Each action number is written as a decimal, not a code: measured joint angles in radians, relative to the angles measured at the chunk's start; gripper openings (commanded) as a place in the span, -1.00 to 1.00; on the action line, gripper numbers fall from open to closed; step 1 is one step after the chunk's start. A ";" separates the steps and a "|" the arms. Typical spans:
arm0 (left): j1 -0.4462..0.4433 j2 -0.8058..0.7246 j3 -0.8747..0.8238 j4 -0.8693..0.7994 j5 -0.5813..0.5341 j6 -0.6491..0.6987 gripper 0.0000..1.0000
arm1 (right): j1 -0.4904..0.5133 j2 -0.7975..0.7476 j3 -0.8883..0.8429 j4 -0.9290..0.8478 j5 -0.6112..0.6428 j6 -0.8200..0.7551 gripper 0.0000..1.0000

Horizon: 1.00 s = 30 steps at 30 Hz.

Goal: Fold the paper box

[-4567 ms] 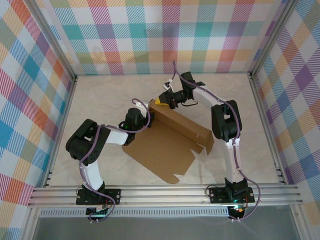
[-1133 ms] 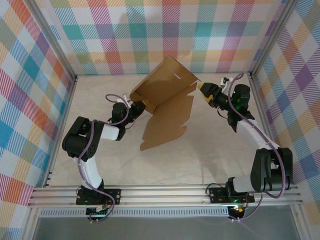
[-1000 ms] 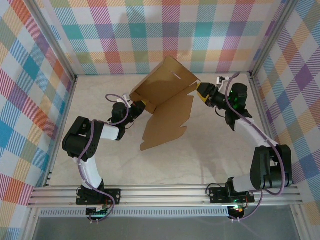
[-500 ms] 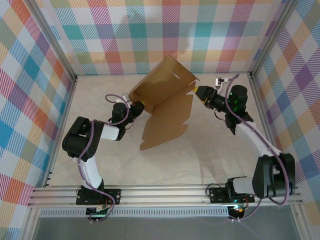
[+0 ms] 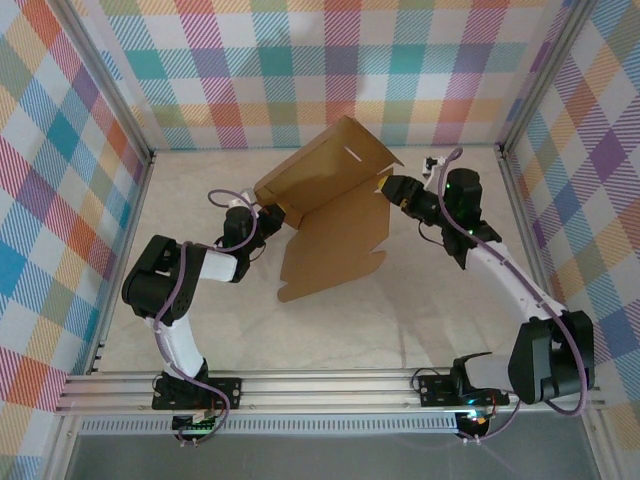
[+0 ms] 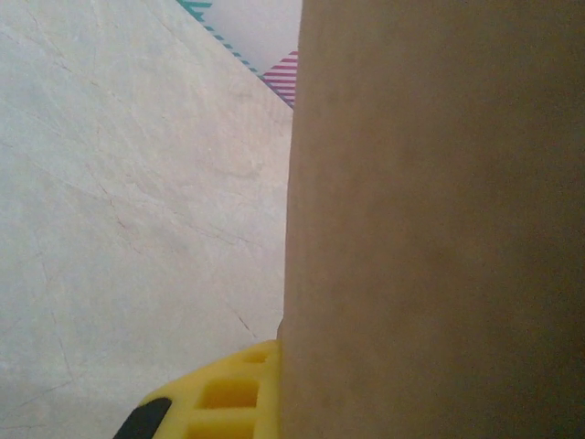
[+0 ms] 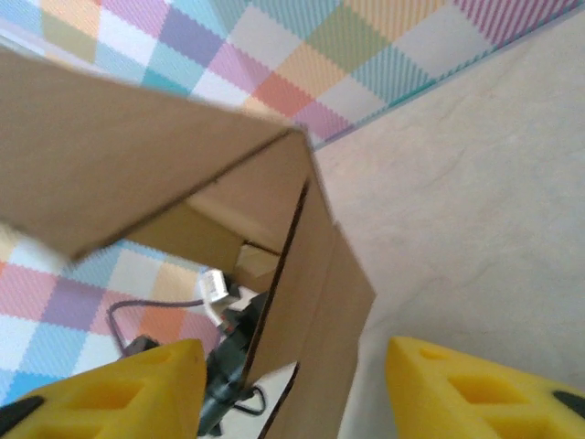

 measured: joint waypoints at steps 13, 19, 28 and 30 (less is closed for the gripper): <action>-0.005 -0.024 -0.006 -0.033 -0.029 0.070 -1.00 | 0.035 0.063 0.104 -0.161 0.146 -0.038 -0.71; -0.011 -0.034 -0.009 -0.045 -0.045 0.105 -1.00 | 0.040 0.063 0.132 -0.272 0.203 -0.054 -0.92; -0.043 -0.095 -0.009 -0.135 -0.109 0.164 -1.00 | 0.138 0.073 0.204 -0.426 0.431 -0.169 -0.98; -0.049 -0.121 -0.008 -0.169 -0.131 0.180 -1.00 | 0.164 0.085 0.219 -0.452 0.505 -0.205 -0.99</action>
